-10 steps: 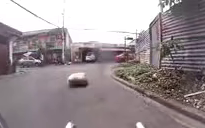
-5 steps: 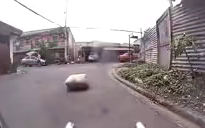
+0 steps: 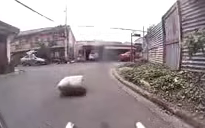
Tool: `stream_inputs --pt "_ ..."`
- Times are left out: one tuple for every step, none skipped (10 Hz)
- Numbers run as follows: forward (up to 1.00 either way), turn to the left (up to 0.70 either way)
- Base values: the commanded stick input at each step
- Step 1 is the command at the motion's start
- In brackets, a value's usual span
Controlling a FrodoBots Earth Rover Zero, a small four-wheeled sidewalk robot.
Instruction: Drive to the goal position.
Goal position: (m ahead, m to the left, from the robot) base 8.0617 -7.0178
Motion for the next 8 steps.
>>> stream_inputs --pt "0.70 0.00" --pt "0.70 0.00" --pt "0.70 0.00" --pt "0.70 0.00" --pt "0.70 0.00" --pt "0.70 0.00" --pt "0.70 -0.06" --pt "0.70 -0.13"
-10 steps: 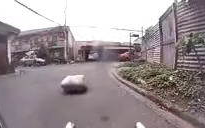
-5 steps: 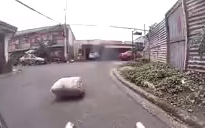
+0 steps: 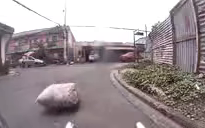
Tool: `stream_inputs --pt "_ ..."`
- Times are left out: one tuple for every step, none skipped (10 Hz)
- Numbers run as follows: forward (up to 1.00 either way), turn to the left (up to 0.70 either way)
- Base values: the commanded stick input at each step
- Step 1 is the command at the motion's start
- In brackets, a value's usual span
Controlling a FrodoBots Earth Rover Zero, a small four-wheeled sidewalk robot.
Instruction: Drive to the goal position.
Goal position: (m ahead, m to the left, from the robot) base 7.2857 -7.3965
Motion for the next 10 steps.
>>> stream_inputs --pt "0.70 -0.12" --pt "0.70 -0.01" --pt "0.70 0.00" --pt "0.70 0.00" --pt "0.70 0.00" --pt "0.70 0.00" --pt "0.70 0.00" --pt "0.70 0.00" --pt "0.70 0.08" --pt "0.70 0.14"
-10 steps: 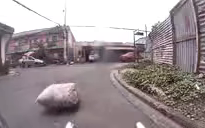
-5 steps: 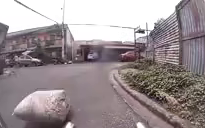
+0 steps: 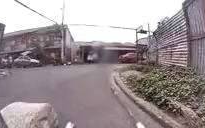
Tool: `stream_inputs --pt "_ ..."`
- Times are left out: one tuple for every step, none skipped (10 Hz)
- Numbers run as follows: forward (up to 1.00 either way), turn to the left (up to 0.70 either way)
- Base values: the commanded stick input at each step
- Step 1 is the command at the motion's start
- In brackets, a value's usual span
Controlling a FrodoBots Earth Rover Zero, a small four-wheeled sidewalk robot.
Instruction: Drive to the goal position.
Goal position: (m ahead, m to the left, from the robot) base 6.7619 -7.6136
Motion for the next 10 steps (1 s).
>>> stream_inputs --pt "0.70 0.14" --pt "0.70 0.14" --pt "0.70 0.14" --pt "0.70 0.14" --pt "0.70 0.14" --pt "0.70 0.14" --pt "0.70 0.14" --pt "0.70 0.14" --pt "0.70 0.14" --pt "0.70 0.14"
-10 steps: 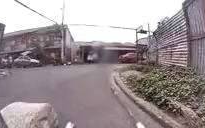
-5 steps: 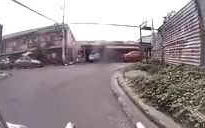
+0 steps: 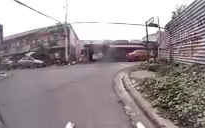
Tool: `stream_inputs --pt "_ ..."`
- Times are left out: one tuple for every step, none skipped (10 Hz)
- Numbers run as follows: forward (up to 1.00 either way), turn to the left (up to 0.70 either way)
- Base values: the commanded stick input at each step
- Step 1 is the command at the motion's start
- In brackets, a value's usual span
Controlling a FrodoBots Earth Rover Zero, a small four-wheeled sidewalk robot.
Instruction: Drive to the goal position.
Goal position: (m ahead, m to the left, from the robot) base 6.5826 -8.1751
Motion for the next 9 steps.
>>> stream_inputs --pt "0.70 0.14" --pt "0.70 0.14" --pt "0.70 0.14" --pt "0.70 0.05" --pt "0.70 0.00" --pt "0.70 0.00" --pt "0.70 0.00" --pt "0.70 0.00" --pt "0.70 0.00"
